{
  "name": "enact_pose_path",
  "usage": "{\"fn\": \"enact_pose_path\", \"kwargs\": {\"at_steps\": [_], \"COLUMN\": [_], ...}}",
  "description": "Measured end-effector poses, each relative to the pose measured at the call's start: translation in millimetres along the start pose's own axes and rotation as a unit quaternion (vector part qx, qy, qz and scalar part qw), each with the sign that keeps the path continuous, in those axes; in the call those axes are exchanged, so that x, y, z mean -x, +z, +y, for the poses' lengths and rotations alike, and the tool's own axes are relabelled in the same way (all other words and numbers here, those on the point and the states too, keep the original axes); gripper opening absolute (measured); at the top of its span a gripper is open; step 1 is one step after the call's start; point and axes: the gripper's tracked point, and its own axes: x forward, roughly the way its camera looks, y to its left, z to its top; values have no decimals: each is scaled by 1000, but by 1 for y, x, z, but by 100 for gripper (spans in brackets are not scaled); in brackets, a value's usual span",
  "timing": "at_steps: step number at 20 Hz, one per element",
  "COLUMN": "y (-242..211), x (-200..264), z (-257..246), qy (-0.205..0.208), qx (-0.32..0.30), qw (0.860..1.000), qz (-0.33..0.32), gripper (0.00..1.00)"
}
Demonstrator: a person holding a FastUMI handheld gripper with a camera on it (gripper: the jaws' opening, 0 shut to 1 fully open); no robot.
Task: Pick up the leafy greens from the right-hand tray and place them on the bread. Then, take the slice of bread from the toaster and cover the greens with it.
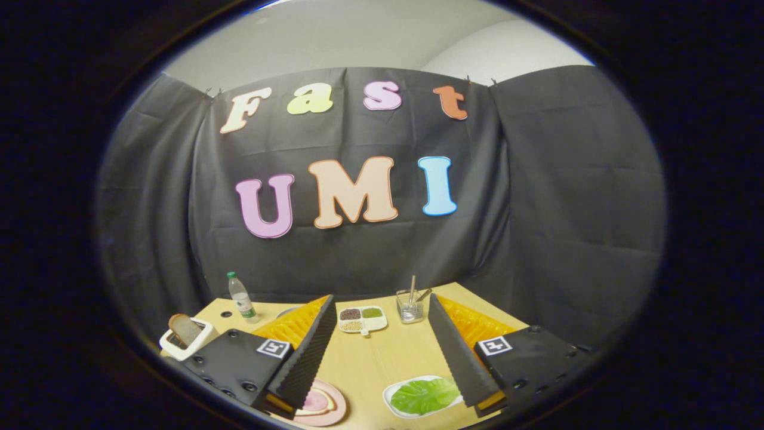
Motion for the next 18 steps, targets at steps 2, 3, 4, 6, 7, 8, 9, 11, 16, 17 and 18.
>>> {"fn": "enact_pose_path", "kwargs": {"at_steps": [2, 3, 4, 6, 7, 8, 9, 11, 16, 17, 18], "y": [9, 12, 15, 16, 17, 15, 12, -2, -72, -88, -102], "x": [2, 4, 5, 6, 3, 1, -1, -6, -26, -29, -32], "z": [-4, -8, -12, -25, -32, -39, -47, -58, -79, -87, -93], "qy": [3, 5, 8, 16, 20, 23, 28, 41, 88, 92, 98], "qx": [-6, -4, 1, 17, 28, 42, 59, 95, 102, 102, 97], "qw": [1000, 1000, 1000, 1000, 999, 998, 997, 992, 976, 970, 965], "qz": [-1, 0, 3, 15, 21, 30, 40, 67, 172, 198, 224], "gripper": [99, 99, 100, 100, 100, 100, 100, 100, 100, 100, 100]}}
